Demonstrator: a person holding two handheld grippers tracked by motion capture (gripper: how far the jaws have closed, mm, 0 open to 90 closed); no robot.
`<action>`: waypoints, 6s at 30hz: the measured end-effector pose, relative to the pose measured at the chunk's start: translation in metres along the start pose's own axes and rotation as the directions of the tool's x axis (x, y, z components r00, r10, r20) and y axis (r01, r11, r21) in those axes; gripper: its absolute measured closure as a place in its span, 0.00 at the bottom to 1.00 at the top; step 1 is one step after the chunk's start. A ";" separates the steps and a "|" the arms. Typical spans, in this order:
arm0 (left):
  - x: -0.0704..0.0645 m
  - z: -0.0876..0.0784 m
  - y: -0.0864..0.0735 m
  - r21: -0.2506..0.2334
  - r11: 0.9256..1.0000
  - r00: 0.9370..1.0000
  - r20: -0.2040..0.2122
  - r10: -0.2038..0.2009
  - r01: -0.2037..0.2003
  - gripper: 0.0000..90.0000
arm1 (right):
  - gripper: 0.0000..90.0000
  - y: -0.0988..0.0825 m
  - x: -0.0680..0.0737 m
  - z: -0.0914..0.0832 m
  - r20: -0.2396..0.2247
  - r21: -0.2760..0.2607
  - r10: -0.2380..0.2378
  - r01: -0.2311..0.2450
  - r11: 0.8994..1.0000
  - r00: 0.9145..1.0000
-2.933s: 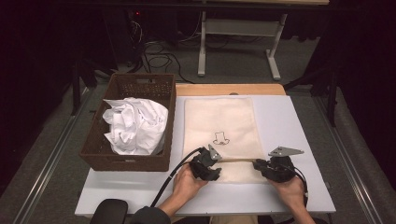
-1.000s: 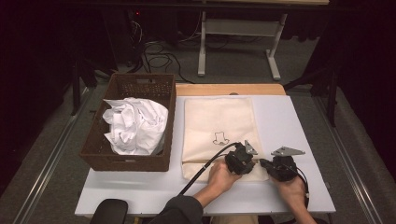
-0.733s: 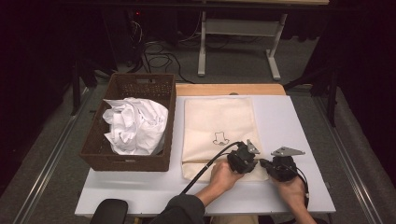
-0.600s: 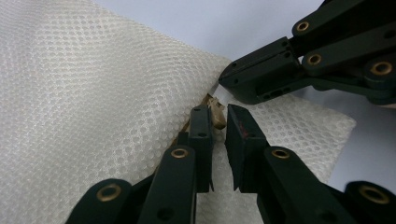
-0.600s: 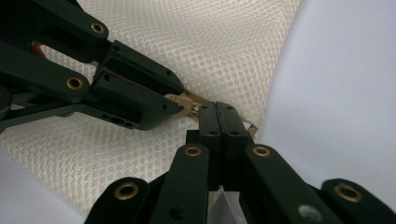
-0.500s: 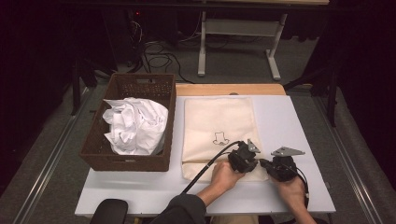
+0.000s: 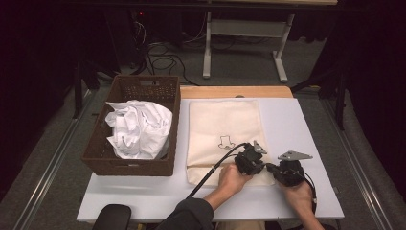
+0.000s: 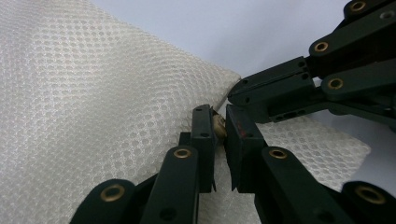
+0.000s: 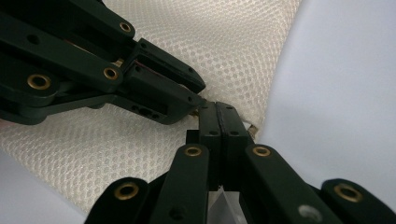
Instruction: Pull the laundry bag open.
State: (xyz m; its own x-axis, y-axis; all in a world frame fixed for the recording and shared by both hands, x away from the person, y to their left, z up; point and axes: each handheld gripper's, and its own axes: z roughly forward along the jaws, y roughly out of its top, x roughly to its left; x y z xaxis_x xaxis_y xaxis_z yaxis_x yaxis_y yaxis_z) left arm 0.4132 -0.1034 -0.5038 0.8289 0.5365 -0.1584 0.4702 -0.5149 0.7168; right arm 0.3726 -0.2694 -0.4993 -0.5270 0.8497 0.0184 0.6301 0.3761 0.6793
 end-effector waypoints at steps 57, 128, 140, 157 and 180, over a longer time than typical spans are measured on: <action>0.004 -0.029 -0.005 0.002 1.000 0.999 0.026 0.020 -0.020 0.97 | 1.00 0.003 -0.001 0.008 0.026 0.016 -0.006 0.006 1.000 1.000; 0.026 -0.094 -0.038 -0.054 0.999 1.000 -0.008 0.002 -0.003 0.97 | 1.00 0.003 0.001 0.008 0.035 0.012 -0.033 0.033 0.999 0.999; 0.024 -0.094 -0.038 -0.055 0.998 1.000 -0.010 0.005 -0.005 0.97 | 1.00 0.002 0.001 0.008 0.034 0.009 -0.031 0.031 0.999 0.999; 0.025 -0.101 -0.042 -0.060 0.998 1.000 -0.009 0.005 -0.006 0.97 | 1.00 0.002 0.001 0.008 0.035 0.012 -0.018 0.018 1.000 0.999; 0.032 -0.117 -0.051 -0.069 0.998 1.000 -0.007 -0.011 0.011 0.97 | 1.00 0.002 0.001 0.008 0.039 0.012 -0.027 0.027 1.000 0.999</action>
State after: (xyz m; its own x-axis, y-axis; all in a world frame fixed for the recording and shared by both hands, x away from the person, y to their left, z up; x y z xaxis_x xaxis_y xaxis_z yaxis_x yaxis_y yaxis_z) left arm 0.3803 0.0176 -0.4657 0.8214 0.5470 -0.1617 0.4571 -0.4617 0.7602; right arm 0.3779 -0.2644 -0.5033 -0.5211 0.8530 -0.0287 0.6227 0.4030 0.6707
